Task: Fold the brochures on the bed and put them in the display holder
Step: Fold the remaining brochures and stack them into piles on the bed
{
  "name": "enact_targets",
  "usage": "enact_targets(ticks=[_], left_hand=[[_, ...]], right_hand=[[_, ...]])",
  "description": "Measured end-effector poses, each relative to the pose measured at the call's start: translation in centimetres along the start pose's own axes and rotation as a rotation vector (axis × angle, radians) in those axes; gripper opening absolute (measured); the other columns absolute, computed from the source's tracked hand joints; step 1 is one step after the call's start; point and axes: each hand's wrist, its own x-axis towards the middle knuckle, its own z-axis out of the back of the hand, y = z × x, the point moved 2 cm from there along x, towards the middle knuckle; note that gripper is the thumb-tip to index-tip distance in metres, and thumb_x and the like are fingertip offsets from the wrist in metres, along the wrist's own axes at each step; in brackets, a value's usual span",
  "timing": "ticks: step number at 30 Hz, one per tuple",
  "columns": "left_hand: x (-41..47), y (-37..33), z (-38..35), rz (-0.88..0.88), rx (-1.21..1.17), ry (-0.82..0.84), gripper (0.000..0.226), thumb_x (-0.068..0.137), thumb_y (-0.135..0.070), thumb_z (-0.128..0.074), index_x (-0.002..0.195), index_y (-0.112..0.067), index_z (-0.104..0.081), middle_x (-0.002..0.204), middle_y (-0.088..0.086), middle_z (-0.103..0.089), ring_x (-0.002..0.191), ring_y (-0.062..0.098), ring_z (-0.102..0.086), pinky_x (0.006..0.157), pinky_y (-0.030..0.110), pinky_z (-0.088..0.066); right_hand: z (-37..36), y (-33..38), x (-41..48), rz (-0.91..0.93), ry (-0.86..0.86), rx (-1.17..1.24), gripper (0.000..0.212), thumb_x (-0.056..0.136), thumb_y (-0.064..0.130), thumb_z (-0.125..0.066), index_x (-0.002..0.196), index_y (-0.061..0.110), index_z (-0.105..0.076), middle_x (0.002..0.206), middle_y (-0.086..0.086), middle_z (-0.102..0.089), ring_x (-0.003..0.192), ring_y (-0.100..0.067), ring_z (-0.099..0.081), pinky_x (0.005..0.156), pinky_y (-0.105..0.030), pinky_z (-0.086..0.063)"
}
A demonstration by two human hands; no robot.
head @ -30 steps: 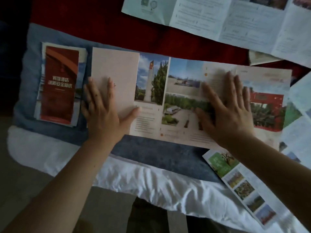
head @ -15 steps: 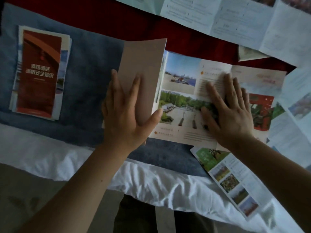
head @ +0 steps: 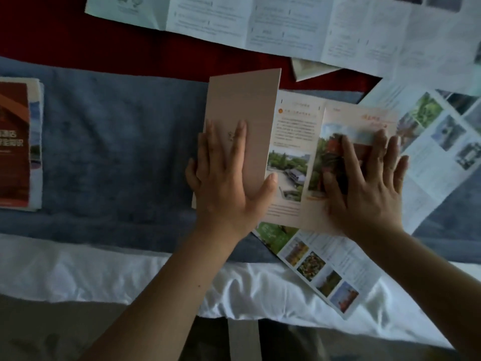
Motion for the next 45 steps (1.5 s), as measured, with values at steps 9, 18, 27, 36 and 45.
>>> enact_targets(ticks=[9, 18, 27, 36, 45], left_hand=[[0.1, -3.8, -4.4, 0.019, 0.176, 0.034, 0.095, 0.092, -0.076, -0.039, 0.166, -0.030, -0.002, 0.171, 0.020, 0.010, 0.157, 0.045, 0.007, 0.121, 0.070, -0.003], [-1.4, -5.5, -6.5, -0.082, 0.265, 0.096, 0.092, 0.089, -0.081, -0.038, 0.165, -0.037, -0.010, 0.173, 0.016, 0.005, 0.158, 0.043, 0.005, 0.122, 0.068, -0.008], [-1.2, -4.4, -6.8, -0.150, 0.132, 0.096, 0.087, 0.093, -0.073, -0.034, 0.166, -0.032, -0.010, 0.173, 0.015, 0.008, 0.158, 0.039, 0.014, 0.126, 0.060, 0.006], [0.5, -1.8, 1.9, -0.125, -0.490, 0.164, 0.052, 0.102, -0.031, -0.040, 0.152, -0.020, -0.048, 0.141, 0.002, -0.062, 0.126, 0.017, -0.061, 0.100, 0.042, -0.052], [0.9, 11.7, 8.8, -0.023, 0.059, -0.003, 0.073, 0.098, -0.017, -0.063, 0.163, -0.020, -0.028, 0.162, 0.009, -0.036, 0.145, 0.024, -0.041, 0.111, 0.040, -0.046]], right_hand=[[-1.0, -1.4, -0.3, -0.006, -0.085, 0.135, 0.062, 0.106, 0.057, -0.021, 0.163, 0.040, -0.004, 0.170, -0.015, 0.014, 0.157, -0.030, 0.016, 0.127, -0.048, 0.008], [-1.2, -1.7, -0.4, 0.018, -0.086, 0.157, 0.062, 0.106, 0.055, -0.022, 0.163, 0.040, -0.005, 0.170, -0.015, 0.014, 0.157, -0.032, 0.016, 0.127, -0.049, 0.008], [-1.2, -0.3, -0.4, -0.013, -0.065, 0.149, 0.061, 0.106, 0.054, -0.019, 0.163, 0.041, 0.001, 0.170, -0.012, 0.018, 0.156, -0.031, 0.020, 0.126, -0.052, 0.009], [-0.5, 11.7, 1.1, 0.140, 0.002, 0.281, 0.073, 0.107, 0.052, -0.029, 0.162, 0.031, 0.015, 0.167, -0.010, 0.029, 0.151, -0.036, 0.032, 0.123, -0.053, 0.019], [-3.1, 23.1, 1.6, 0.405, 0.084, 0.160, 0.065, 0.106, 0.057, -0.017, 0.163, 0.036, 0.006, 0.170, -0.010, 0.018, 0.155, -0.031, 0.022, 0.125, -0.055, 0.011]])
